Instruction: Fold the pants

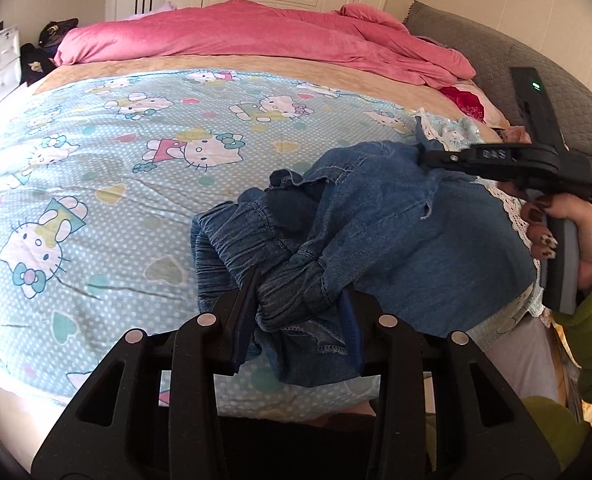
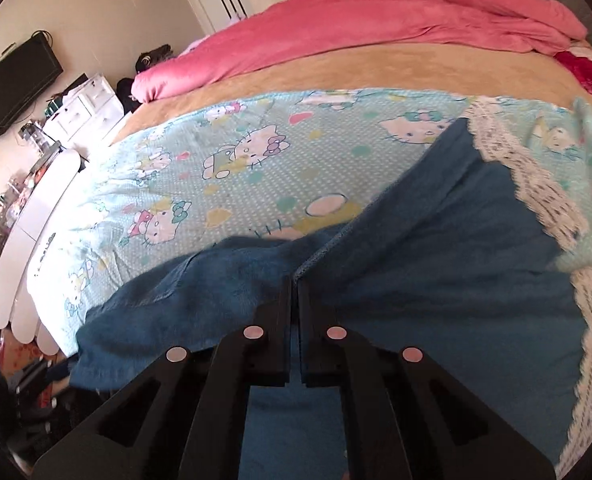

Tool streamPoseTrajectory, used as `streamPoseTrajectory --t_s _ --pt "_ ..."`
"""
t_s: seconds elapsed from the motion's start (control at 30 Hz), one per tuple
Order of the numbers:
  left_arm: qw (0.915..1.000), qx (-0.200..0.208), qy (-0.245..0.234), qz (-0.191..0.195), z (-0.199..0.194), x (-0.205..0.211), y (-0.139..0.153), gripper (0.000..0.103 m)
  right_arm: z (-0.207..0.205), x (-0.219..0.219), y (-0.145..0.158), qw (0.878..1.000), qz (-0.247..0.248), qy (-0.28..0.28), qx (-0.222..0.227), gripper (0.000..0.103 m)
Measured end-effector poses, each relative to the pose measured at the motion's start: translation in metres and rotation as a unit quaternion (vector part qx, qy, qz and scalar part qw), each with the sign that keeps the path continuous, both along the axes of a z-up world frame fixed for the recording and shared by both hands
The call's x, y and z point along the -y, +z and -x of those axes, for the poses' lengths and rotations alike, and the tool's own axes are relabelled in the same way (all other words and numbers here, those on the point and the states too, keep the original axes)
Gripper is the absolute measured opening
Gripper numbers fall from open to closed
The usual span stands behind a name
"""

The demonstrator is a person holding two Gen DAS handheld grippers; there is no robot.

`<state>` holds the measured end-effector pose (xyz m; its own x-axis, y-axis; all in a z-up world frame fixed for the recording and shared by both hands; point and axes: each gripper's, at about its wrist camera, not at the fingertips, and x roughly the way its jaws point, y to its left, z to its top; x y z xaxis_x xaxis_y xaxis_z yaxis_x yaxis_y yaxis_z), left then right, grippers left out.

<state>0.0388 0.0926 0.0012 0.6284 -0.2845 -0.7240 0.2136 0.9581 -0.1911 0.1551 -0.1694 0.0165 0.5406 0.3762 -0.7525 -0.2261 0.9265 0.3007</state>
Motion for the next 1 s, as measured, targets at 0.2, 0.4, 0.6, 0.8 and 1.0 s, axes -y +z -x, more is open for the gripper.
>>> streamPoseTrajectory --t_s 0.2,0.4,0.6,0.8,1.0 --pt "1.0000 0.007 -0.003 -0.005 0.005 0.000 0.004 0.031 0.051 0.024 0.006 1.000 -0.010 -0.003 0.009 0.002" --pt "0.9993 -0.005 0.012 -0.036 0.014 -0.004 -0.010 0.034 0.105 0.020 -0.019 1.000 -0.011 0.003 -0.018 0.002" --pt "0.9985 -0.024 0.022 -0.044 0.017 -0.010 -0.020 0.038 0.122 0.013 -0.039 0.999 -0.004 0.013 -0.039 0.002" --pt "0.9983 -0.028 0.033 -0.040 0.027 -0.018 -0.020 0.048 0.121 0.016 -0.042 0.999 -0.008 0.018 -0.041 0.002" --pt "0.9971 -0.013 0.064 -0.039 0.040 -0.031 -0.007 0.048 0.135 0.018 -0.033 0.999 -0.012 0.031 -0.026 0.002"
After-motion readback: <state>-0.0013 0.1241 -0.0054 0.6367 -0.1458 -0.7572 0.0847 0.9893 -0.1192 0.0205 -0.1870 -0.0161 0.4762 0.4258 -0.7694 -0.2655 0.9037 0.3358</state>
